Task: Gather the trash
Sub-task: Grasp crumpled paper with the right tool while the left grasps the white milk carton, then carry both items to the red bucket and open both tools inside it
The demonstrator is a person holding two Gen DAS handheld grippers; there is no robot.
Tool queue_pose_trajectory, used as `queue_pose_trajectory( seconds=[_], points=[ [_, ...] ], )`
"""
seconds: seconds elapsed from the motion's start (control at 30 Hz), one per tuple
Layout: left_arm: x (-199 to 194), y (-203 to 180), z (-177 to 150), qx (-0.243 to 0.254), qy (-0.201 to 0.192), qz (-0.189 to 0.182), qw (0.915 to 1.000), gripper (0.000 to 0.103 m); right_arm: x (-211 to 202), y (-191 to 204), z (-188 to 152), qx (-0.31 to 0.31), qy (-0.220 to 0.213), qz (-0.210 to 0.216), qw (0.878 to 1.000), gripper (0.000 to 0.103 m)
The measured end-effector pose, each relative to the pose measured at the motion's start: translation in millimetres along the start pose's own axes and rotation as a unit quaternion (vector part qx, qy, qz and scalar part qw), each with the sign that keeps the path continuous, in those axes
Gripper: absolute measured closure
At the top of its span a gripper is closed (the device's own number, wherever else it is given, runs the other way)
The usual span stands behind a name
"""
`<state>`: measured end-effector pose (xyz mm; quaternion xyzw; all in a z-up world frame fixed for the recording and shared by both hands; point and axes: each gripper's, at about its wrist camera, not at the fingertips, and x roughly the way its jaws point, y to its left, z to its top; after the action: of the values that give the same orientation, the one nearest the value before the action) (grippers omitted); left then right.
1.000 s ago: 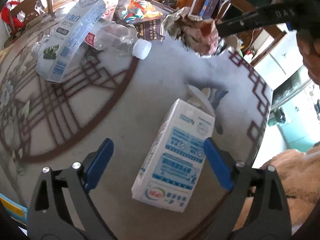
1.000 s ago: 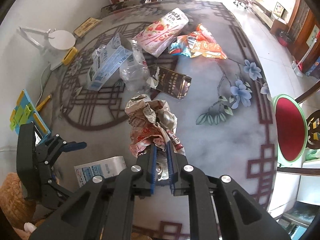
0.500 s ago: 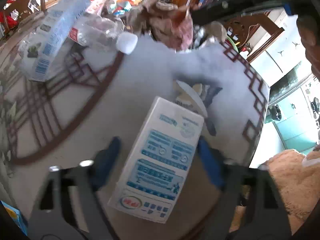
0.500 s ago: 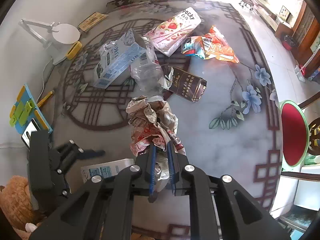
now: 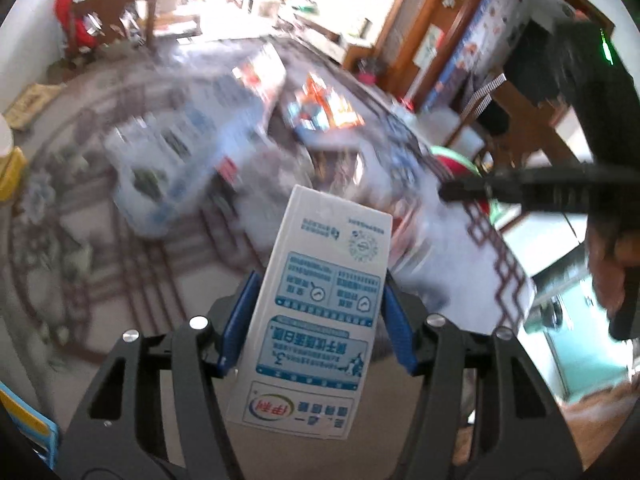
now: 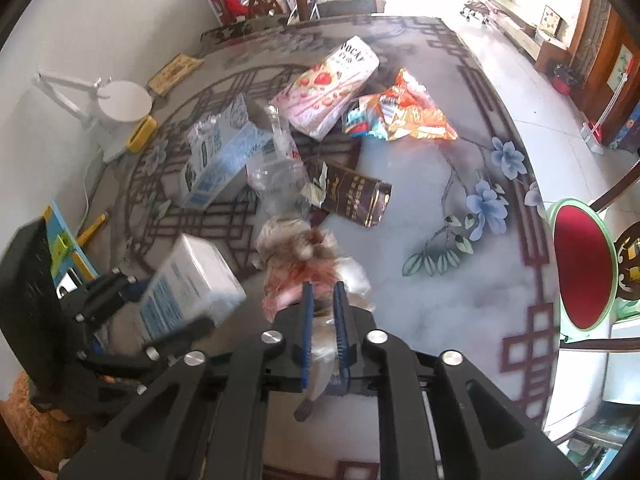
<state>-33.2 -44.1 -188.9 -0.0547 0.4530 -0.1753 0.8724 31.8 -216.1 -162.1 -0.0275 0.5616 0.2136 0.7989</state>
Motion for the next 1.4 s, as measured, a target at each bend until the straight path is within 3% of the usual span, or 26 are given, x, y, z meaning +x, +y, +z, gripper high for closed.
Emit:
queue_pose_trajectory(
  seconds=[0.17, 0.27, 0.33, 0.4, 0.47, 0.53, 0.6, 0.7, 0.73, 0.77, 0.9, 1.1, 1.4],
  points=[
    [-11, 18, 24, -0.033, -0.022, 0.028, 0.9989, 0.046, 2, -6, 1, 0.006, 0.000, 0.011, 1.000, 0.095],
    [-13, 27, 31, -0.053, -0.024, 0.036, 0.9976, 0.046, 13, -11, -4, 0.010, 0.016, 0.013, 1.000, 0.085],
    [-15, 32, 34, -0.061, -0.024, 0.046, 0.9968, 0.046, 20, -12, -8, 0.013, 0.027, 0.020, 0.999, 0.065],
    [-17, 36, 35, -0.066, -0.023, 0.053, 0.9961, 0.046, 26, -11, -12, 0.019, 0.034, 0.030, 0.999, 0.052],
    [-17, 38, 37, -0.072, -0.023, 0.060, 0.9953, 0.046, 37, -3, -14, 0.020, 0.042, 0.051, 0.998, 0.048],
    [-17, 40, 40, -0.080, -0.022, 0.061, 0.9947, 0.046, 52, 9, -14, 0.006, 0.056, 0.052, 0.997, 0.033],
    [-17, 40, 42, -0.083, -0.018, 0.059, 0.9946, 0.046, 70, 19, -16, -0.014, 0.082, 0.043, 0.996, 0.035],
    [-19, 34, 43, -0.074, -0.017, 0.064, 0.9951, 0.046, 81, 27, -21, -0.025, 0.083, 0.036, 0.996, 0.066],
    [-20, 33, 44, -0.071, -0.018, 0.065, 0.9951, 0.046, 79, 27, -19, -0.028, 0.078, 0.037, 0.996, 0.088],
    [-21, 32, 44, -0.072, -0.018, 0.065, 0.9951, 0.046, 75, 24, -17, -0.025, 0.074, 0.045, 0.996, 0.096],
    [-23, 24, 53, -0.077, -0.022, 0.055, 0.9953, 0.048, 46, 8, -7, -0.005, 0.025, 0.051, 0.998, 0.096],
    [-20, -11, 79, -0.044, -0.040, 0.044, 0.9973, 0.051, -1, -34, 1, 0.055, -0.033, 0.051, 0.997, 0.096],
    [-3, -61, 103, 0.001, -0.041, 0.015, 0.9991, 0.052, -59, -81, -3, 0.102, -0.105, 0.015, 0.989, 0.096]
  ],
)
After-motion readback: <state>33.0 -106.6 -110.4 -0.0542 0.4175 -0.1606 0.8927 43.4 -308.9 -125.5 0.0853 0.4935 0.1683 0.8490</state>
